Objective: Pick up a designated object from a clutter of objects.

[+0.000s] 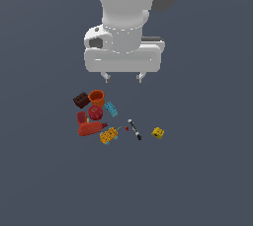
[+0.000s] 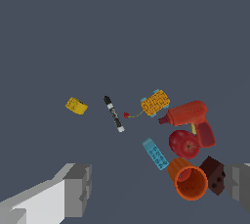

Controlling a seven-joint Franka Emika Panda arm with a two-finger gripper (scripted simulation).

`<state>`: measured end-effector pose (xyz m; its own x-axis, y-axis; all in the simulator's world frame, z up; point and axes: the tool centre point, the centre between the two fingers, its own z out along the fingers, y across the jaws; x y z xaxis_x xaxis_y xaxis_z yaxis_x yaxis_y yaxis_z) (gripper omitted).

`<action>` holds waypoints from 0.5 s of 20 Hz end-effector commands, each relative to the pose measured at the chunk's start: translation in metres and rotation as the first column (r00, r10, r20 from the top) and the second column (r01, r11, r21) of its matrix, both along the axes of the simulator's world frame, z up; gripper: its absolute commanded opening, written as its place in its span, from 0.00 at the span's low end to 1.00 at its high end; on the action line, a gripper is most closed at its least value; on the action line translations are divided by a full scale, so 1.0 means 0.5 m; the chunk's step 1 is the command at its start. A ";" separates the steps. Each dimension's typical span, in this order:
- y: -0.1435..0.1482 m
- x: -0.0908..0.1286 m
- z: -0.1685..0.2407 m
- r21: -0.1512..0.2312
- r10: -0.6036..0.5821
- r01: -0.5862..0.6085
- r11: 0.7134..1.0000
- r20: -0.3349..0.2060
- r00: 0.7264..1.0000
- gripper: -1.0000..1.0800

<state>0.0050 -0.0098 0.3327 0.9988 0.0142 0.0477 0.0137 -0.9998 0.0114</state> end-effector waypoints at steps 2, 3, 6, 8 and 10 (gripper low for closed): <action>-0.001 0.000 0.000 0.000 -0.001 0.001 1.000 0.000 1.000 0.96; -0.005 -0.001 0.000 0.002 -0.004 0.004 1.000 -0.001 1.000 0.96; -0.028 -0.005 -0.002 0.011 -0.025 0.025 1.000 -0.006 1.000 0.96; -0.045 -0.009 -0.002 0.018 -0.042 0.042 0.999 -0.010 0.999 0.96; -0.054 -0.012 -0.001 0.022 -0.051 0.051 0.998 -0.011 0.999 0.96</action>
